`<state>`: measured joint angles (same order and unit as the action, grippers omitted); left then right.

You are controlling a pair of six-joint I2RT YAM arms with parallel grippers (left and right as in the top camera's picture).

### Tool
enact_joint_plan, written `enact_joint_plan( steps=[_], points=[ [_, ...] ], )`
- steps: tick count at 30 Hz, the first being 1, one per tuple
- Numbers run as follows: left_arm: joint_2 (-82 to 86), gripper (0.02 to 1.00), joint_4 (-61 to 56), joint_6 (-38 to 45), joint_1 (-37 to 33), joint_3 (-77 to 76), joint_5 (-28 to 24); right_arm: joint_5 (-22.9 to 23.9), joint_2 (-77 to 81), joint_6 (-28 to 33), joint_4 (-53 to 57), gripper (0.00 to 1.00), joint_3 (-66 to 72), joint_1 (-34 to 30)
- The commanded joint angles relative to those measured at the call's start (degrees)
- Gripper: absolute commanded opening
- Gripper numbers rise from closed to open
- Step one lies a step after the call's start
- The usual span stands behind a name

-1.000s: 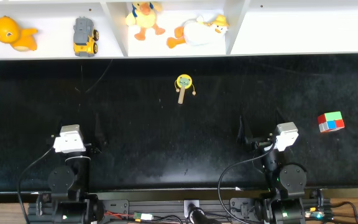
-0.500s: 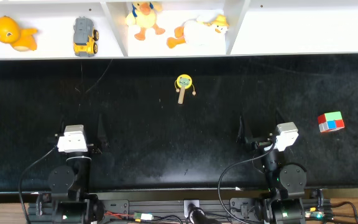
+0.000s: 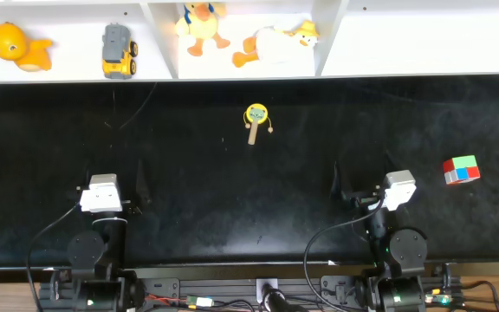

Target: Store Toys

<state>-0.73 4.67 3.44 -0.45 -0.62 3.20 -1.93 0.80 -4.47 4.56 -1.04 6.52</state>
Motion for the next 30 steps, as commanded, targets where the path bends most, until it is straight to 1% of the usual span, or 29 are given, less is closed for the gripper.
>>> enact_joint_plan(
  steps=[1,2,3,6,8,10,11,12,13,14,15,16,18,20,21,23,27,30],
  points=[
    [0.6,0.998,0.1,1.1,0.2,0.1,-0.8,6.4,-0.2,1.5,-0.3,0.993,0.7,0.1],
    [0.6,0.998,0.1,1.0,0.2,0.1,-0.7,6.9,0.4,3.1,-0.3,0.993,0.7,0.2],
    [0.6,0.998,0.1,1.1,0.2,0.1,-0.8,8.3,1.1,3.2,-0.3,0.996,0.5,0.3],
    [0.6,0.998,0.1,1.0,0.2,0.1,-0.8,12.6,6.0,-1.5,-0.2,0.996,-2.4,1.9],
    [0.6,0.998,0.1,1.0,0.2,0.1,-0.8,15.2,11.1,-2.0,1.7,0.996,-7.0,4.8],
    [0.6,0.998,0.1,1.0,0.2,0.1,-0.7,18.5,16.7,-2.0,7.2,0.996,-13.2,8.3],
    [0.6,0.998,0.1,1.1,0.2,0.1,-0.7,21.4,20.5,-2.6,11.8,0.996,-17.3,10.8],
    [0.6,0.996,0.1,1.1,0.2,0.1,-0.8,24.4,23.9,-4.7,16.3,0.996,-21.1,13.1],
    [0.6,0.998,0.1,1.0,0.2,0.1,-0.7,27.7,27.3,-7.9,21.2,0.993,-24.8,15.6],
    [0.6,0.998,0.1,1.1,0.2,0.1,-0.8,32.1,31.3,-12.9,27.3,0.996,-29.1,18.6],
    [0.6,0.998,0.1,1.1,0.2,0.1,-0.8,35.7,34.7,-18.1,32.5,0.996,-32.5,21.3],
    [0.6,0.998,0.1,1.0,0.2,0.1,-0.7,39.5,38.8,-24.6,38.2,0.996,-36.3,24.5],
    [0.6,0.998,0.1,1.1,0.2,0.1,-0.7,44.3,45.8,-34.2,46.7,0.996,-41.8,30.0],
    [0.6,0.998,0.1,1.1,0.2,0.1,-0.8,46.9,52.8,-41.6,52.1,0.993,-45.9,35.2],
    [0.6,0.998,0.1,1.1,0.2,0.1,-0.8,47.4,55.9,-43.6,52.9,0.996,-47.1,37.3],
    [0.6,0.998,0.1,1.0,0.2,0.1,-0.8,47.1,61.9,-45.0,52.0,0.996,-49.2,41.0],
    [0.6,0.998,0.1,1.1,0.2,0.1,-0.8,43.4,71.8,-45.1,47.6,0.996,-53.1,46.1],
    [0.6,0.998,0.1,1.0,0.2,0.1,-0.8,39.7,77.6,-45.1,45.9,0.996,-56.4,47.5]
  ],
)
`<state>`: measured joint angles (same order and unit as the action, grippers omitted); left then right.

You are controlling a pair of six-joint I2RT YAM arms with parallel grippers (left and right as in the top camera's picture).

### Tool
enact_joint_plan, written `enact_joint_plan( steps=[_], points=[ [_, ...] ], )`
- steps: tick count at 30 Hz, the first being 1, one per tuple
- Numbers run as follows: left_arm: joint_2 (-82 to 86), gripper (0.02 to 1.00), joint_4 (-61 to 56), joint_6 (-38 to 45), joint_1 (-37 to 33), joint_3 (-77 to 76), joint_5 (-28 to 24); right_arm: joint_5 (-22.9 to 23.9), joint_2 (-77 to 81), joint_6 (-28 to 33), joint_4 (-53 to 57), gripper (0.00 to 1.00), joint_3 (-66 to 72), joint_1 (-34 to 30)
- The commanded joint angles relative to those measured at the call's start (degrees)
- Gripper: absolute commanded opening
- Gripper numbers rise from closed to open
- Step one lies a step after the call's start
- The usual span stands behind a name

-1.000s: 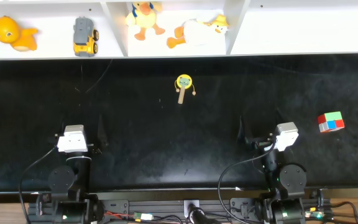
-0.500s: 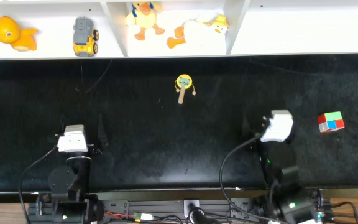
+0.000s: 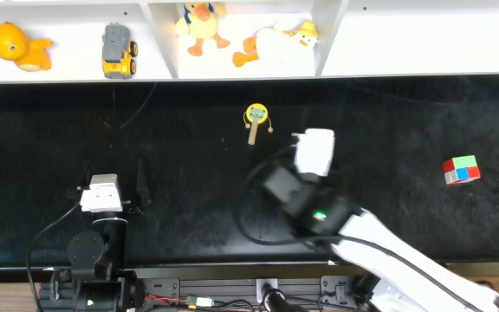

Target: Store Toys

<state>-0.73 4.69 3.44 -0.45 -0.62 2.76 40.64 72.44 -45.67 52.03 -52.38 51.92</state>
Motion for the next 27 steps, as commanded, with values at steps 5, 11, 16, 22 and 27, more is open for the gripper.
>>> enact_joint_plan(
  steps=[5,11,16,22,27],
  points=[
    [0.6,0.998,0.1,1.1,0.2,0.1,-0.3,-5.7,14.6,-3.9,-4.9,0.996,-8.7,2.1],
    [0.6,0.998,0.1,1.1,0.2,0.1,-0.3,-7.3,24.4,-3.9,-9.1,0.998,-13.0,0.2],
    [0.6,0.998,0.1,1.0,0.2,0.1,-0.3,-11.1,30.3,-2.8,-9.3,0.993,-18.6,-3.1],
    [0.6,0.998,0.1,1.0,0.2,0.1,-0.3,-15.5,37.4,4.8,-9.1,0.996,-26.4,-5.7],
    [0.6,0.998,0.1,1.1,0.2,0.1,-0.3,-20.0,42.0,5.9,-8.5,0.993,-30.8,-7.5]
  ],
)
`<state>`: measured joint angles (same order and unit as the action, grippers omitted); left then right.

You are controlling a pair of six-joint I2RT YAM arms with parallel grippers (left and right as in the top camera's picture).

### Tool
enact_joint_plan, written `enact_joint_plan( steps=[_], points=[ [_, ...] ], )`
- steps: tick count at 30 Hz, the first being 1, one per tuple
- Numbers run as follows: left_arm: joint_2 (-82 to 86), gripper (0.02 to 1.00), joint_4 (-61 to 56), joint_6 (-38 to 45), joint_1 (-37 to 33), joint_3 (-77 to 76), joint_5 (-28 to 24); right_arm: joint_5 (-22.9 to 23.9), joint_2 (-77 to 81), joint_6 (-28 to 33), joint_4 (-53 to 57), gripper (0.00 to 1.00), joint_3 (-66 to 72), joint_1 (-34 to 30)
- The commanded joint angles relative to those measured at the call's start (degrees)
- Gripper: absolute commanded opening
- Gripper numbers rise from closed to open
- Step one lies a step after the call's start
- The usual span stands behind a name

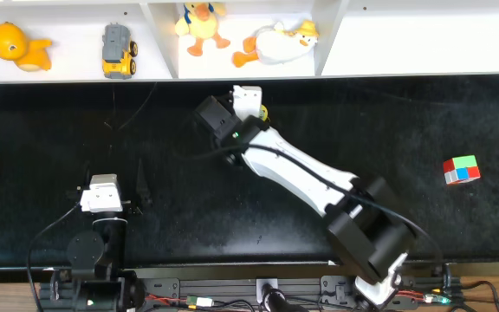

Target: Store Toys

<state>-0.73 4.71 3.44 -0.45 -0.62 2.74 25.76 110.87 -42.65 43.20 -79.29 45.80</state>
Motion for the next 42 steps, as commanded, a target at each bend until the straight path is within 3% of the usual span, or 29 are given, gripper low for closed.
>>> enact_joint_plan(
  steps=[1,5,22,28,32,35,39,41,42],
  points=[
    [0.6,0.998,0.1,1.0,0.2,0.1,-0.3,-6.5,4.3,3.0,0.3,0.996,-4.3,-1.7],
    [0.6,0.998,0.1,1.1,0.2,0.1,-0.3,-9.9,5.4,3.0,2.4,0.996,-4.5,-2.1],
    [0.6,0.998,0.1,1.1,0.2,0.1,-0.3,-7.8,5.5,0.6,5.5,1.0,-4.5,-4.0],
    [0.6,0.998,0.1,1.0,0.2,0.1,-0.3,-8.2,5.7,0.6,3.8,0.917,-4.5,-4.0],
    [0.6,0.998,0.1,1.0,0.2,0.1,-0.3,-8.3,5.7,0.7,3.3,0.579,-4.5,-4.0],
    [0.6,0.998,0.1,1.0,0.2,0.1,-0.3,-8.3,5.7,0.6,3.2,0.522,-4.4,-4.0],
    [0.6,0.998,0.1,1.1,0.2,0.1,-0.3,-8.3,5.7,0.6,3.3,0.174,-4.4,-4.0],
    [0.6,0.998,0.1,1.0,0.2,0.1,-0.3,-8.3,5.7,0.7,3.3,0.053,-4.4,-4.0],
    [0.6,0.998,0.1,1.1,0.2,0.1,-0.3,-8.3,5.7,0.7,3.3,0.047,-4.4,-4.0]
  ],
)
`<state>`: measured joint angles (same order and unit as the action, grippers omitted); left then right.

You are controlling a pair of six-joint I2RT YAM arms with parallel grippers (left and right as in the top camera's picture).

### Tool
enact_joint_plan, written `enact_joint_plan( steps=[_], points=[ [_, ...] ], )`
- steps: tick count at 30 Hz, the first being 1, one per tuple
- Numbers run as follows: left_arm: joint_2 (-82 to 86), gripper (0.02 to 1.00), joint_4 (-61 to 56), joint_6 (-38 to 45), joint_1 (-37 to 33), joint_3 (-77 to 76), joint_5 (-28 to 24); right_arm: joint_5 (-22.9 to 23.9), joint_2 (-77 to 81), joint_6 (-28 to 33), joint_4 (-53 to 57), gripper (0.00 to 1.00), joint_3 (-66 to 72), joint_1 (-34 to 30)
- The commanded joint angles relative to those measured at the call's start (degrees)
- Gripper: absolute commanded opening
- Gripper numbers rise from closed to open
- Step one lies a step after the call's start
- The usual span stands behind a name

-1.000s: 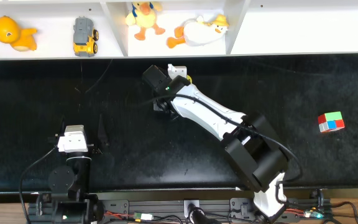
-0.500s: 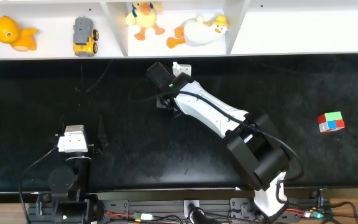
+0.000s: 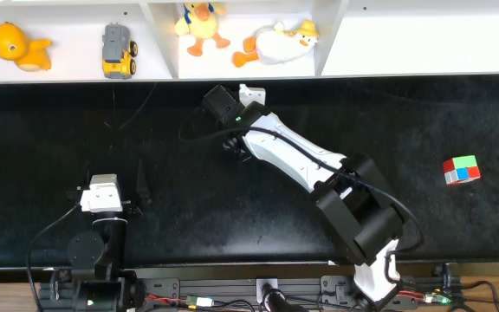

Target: Store Toys

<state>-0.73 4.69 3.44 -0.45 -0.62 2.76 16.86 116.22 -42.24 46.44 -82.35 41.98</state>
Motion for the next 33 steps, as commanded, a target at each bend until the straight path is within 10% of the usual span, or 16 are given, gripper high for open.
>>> enact_joint_plan(
  steps=[1,21,33],
  points=[
    [0.6,0.998,0.1,1.0,0.2,0.1,-0.3,0.5,0.4,0.2,0.0,0.042,-1.4,-0.2],
    [0.6,0.998,0.1,1.0,0.2,0.1,-0.3,4.3,-26.3,2.8,0.0,0.045,19.4,-9.9],
    [0.6,0.998,0.1,1.1,0.2,0.1,-0.3,3.5,-42.1,22.5,0.1,0.042,22.7,-27.9]
  ],
)
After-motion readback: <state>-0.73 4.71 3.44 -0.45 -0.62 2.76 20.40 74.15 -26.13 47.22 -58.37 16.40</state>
